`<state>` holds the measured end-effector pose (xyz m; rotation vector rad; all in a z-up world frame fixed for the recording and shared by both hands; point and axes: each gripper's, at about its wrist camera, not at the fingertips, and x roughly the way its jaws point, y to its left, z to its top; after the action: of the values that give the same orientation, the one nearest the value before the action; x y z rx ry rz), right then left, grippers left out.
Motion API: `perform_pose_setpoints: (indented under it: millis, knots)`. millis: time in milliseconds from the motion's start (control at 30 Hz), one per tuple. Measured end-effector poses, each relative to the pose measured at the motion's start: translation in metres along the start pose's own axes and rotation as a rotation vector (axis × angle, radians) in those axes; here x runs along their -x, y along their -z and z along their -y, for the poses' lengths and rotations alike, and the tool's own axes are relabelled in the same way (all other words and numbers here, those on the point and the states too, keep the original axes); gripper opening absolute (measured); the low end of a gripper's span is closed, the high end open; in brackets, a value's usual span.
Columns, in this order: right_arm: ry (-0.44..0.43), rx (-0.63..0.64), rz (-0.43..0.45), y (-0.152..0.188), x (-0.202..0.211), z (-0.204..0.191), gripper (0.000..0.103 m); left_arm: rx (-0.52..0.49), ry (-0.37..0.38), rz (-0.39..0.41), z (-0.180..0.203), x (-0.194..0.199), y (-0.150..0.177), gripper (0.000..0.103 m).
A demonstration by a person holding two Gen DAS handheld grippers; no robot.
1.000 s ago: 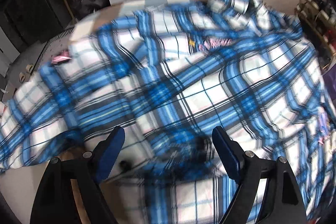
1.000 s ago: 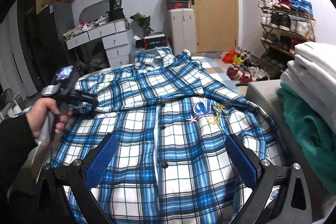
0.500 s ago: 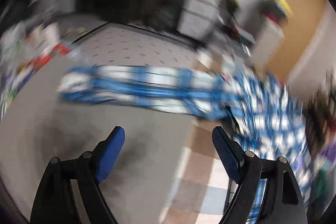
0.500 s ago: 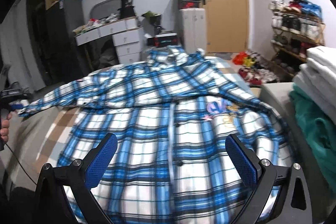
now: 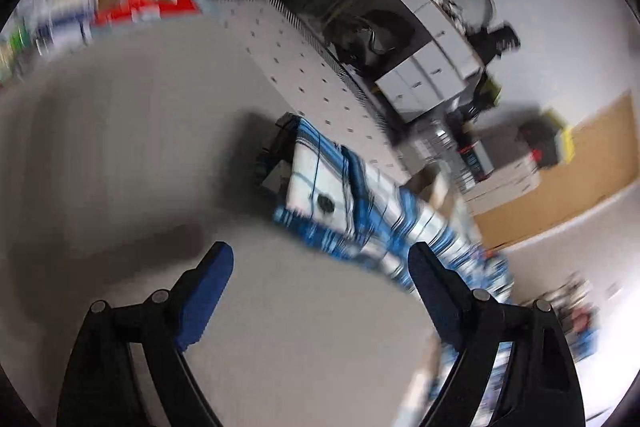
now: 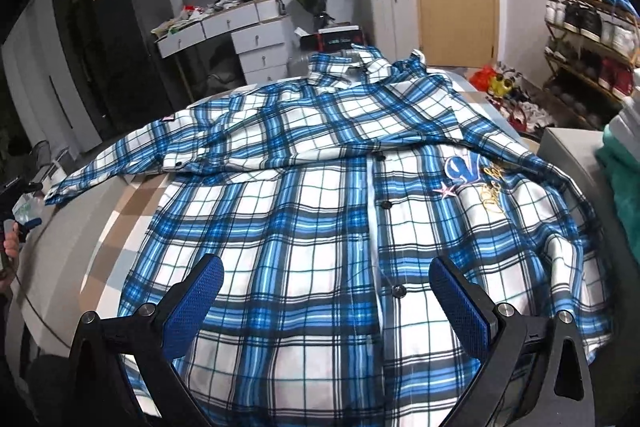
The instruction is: Fold large clothes
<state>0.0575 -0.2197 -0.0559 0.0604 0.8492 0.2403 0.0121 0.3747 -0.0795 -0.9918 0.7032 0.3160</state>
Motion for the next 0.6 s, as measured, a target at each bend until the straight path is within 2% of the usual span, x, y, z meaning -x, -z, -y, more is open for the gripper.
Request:
perform_pose_setpoints:
  millis: [67,167,233,300,367,500,600]
  knots:
    - [0.0,-0.018,-0.004,0.0,-0.001,0.002,0.103,0.054,0.024,-0.028,-0.003,-0.016,-0.007,0.084]
    - [0.004,-0.041,-0.013,0.0,-0.004,0.005,0.103,0.038,0.029,0.005,0.01,-0.026,-0.011,0.083]
    - [0.006,-0.049,-0.016,0.0,-0.004,0.007,0.103,0.013,0.055,-0.017,0.019,-0.034,-0.01,0.06]
    - [0.001,-0.051,-0.017,0.0,-0.004,0.007,0.103,-0.033,0.051,-0.035,0.029,-0.037,-0.012,0.021]
    - [0.0,-0.049,-0.015,-0.001,-0.003,0.007,0.103,-0.074,0.056,-0.045,0.037,-0.039,-0.017,0.006]
    - [-0.01,-0.047,-0.012,0.0,-0.001,0.006,0.103,-0.21,0.065,0.061,0.06,-0.019,-0.022,0.002]
    - [-0.014,-0.046,-0.004,0.0,0.002,0.007,0.103,-0.281,0.116,0.14,0.071,-0.006,-0.022,0.002]
